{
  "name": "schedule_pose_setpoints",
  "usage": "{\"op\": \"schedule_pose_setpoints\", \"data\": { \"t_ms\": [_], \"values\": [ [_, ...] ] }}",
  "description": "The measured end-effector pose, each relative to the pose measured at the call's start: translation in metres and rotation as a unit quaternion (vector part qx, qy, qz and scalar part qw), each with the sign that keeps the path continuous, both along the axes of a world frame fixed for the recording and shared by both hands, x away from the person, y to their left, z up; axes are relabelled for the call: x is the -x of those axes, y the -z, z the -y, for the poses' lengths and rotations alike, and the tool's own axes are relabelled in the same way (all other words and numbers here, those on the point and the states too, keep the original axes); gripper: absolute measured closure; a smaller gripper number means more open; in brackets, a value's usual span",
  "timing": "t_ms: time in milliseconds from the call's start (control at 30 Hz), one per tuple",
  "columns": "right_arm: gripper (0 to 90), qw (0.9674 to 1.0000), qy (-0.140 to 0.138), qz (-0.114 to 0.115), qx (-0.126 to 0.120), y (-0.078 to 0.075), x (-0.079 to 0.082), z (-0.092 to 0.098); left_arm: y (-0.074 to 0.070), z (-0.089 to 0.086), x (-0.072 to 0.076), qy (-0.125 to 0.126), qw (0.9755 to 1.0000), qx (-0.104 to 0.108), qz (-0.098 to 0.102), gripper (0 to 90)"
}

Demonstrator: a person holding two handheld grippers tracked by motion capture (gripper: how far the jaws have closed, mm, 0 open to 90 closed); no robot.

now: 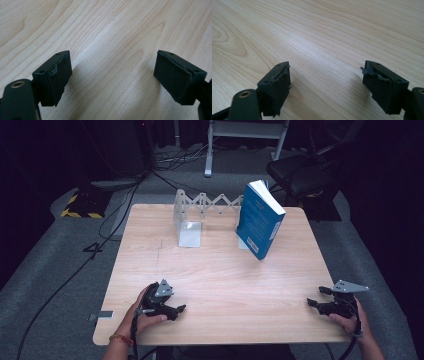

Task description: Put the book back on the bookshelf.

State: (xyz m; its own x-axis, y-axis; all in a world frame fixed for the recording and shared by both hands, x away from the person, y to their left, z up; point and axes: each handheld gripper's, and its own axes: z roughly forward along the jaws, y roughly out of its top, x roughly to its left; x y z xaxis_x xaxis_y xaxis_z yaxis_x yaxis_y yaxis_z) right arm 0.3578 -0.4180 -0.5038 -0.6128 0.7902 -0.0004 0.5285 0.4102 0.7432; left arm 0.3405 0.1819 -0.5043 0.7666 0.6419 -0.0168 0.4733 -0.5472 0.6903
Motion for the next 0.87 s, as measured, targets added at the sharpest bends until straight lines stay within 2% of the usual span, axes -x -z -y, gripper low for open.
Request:
{"op": "schedule_pose_setpoints", "data": {
  "t_ms": [867],
  "values": [
    [22.7,1.0,0.007,0.001,0.0,0.0001,0.0,0.0001,-0.0001,0.0011,-0.0011,-0.001,1.0,-0.003,-0.001,14.1]
  ]
}}
